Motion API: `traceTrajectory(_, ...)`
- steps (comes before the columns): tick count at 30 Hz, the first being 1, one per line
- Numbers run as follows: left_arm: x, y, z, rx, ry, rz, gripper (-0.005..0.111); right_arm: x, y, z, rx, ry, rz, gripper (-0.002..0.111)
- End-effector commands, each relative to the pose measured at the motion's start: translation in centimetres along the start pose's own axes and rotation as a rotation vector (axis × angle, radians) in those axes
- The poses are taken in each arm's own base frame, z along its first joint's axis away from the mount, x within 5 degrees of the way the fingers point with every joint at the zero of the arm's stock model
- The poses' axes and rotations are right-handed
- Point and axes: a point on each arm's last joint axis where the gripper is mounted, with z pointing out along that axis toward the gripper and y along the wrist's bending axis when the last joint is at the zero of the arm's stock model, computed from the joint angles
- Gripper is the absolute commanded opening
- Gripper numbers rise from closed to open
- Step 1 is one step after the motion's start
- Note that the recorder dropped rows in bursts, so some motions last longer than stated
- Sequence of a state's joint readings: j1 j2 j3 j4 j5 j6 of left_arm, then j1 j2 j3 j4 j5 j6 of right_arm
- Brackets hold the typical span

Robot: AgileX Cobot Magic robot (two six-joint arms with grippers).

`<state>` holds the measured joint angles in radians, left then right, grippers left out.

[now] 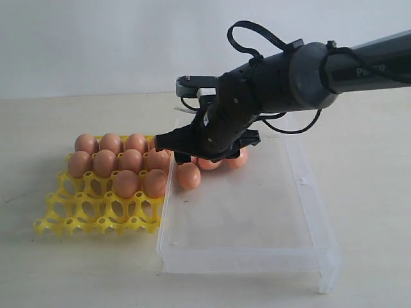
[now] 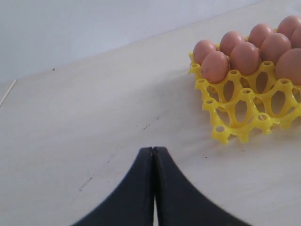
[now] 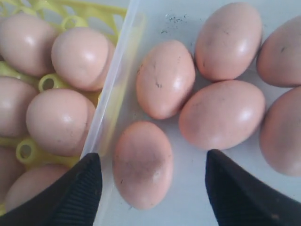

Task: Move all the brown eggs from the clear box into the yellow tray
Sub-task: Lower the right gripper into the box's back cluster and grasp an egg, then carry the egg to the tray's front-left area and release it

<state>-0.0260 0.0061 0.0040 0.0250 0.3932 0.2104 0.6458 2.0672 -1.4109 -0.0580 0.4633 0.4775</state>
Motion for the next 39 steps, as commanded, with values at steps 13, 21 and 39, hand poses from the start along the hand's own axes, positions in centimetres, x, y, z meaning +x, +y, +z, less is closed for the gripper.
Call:
traceTrajectory(13, -0.2, 0.0, -0.1, 0.002, -0.017, -0.004, 0.000, 0.3, 0.0, 3.4, 0.012, 0.089, -0.042, 0.062)
traceTrajectory(21, -0.2, 0.0, -0.1, 0.002, -0.017, -0.004, 0.000, 0.5, -0.1, 3.7, 0.015, 0.097, -0.063, 0.019)
traceTrajectory(39, -0.2, 0.0, -0.1, 0.002, -0.017, -0.004, 0.000, -1.1, 3.8, -6.3, -0.143, -0.385, -0.469, 0.000)
